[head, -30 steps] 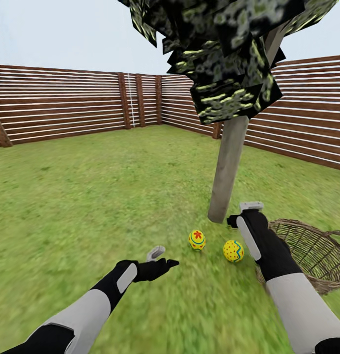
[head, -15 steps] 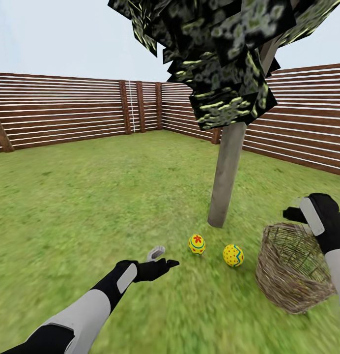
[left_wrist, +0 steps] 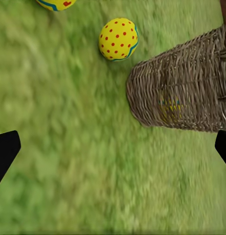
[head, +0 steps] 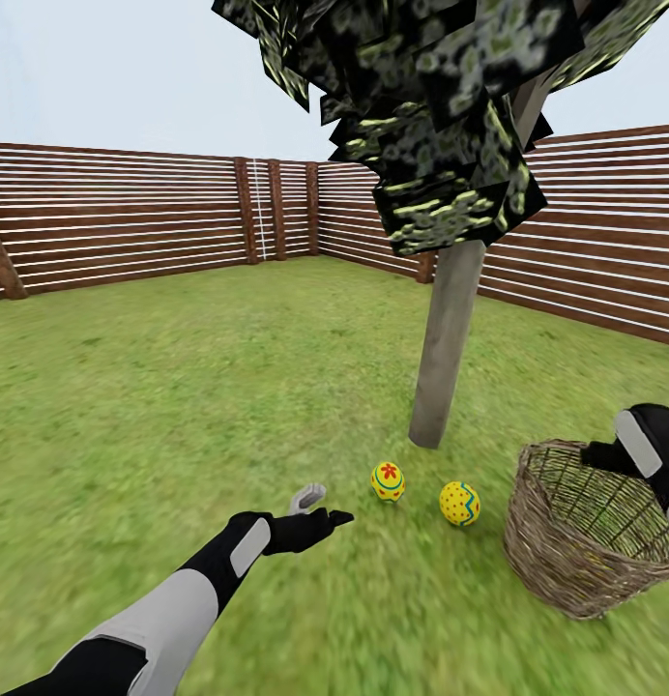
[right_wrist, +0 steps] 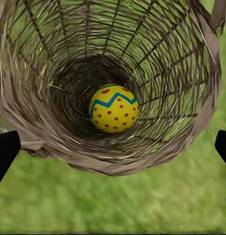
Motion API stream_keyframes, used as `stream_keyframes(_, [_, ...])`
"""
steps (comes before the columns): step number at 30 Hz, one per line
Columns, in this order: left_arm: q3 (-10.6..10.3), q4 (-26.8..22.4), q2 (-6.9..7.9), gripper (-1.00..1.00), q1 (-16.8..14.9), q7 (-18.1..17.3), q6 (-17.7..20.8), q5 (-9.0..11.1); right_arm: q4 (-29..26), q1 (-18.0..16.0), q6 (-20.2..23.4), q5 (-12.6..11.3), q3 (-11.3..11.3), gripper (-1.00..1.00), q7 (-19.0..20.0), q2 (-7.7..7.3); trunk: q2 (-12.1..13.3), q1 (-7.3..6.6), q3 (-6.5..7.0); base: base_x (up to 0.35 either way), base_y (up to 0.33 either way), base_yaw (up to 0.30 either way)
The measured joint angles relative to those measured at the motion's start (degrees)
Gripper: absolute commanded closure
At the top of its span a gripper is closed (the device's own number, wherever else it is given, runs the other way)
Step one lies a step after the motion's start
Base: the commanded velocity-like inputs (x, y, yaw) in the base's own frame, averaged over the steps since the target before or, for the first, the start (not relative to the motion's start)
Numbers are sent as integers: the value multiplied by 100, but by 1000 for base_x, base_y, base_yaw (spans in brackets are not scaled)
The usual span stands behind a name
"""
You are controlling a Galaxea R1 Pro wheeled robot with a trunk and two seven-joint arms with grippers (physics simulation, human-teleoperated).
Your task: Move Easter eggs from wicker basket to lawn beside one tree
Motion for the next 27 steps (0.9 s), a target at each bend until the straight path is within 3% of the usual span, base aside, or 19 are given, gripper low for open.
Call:
stream_keyframes(4, [3, 1, 21, -100, 0, -55, -1, 4, 147, -1, 3, -15, 470, -100, 18, 4, 0, 0, 0, 0, -136, 0])
stream_keyframes(8, [7, 0, 73, -100, -1, -142, -2, 11, 216, -2, 5, -20, 735, -100, 182, -2, 0, 0, 0, 0, -254, 0])
stream_keyframes(14, [8, 0, 107, -100, 2, -210, -3, 16, 446, -2, 6, -15, 825, -100, 474, -4, 0, 0, 0, -3, -277, 0])
stream_keyframes(27, [7, 48, 108, -100, 3, -225, -11, 20, 702, 3, 4, -17, 924, -100, 679, 8, 0, 0, 0, -39, -259, 0])
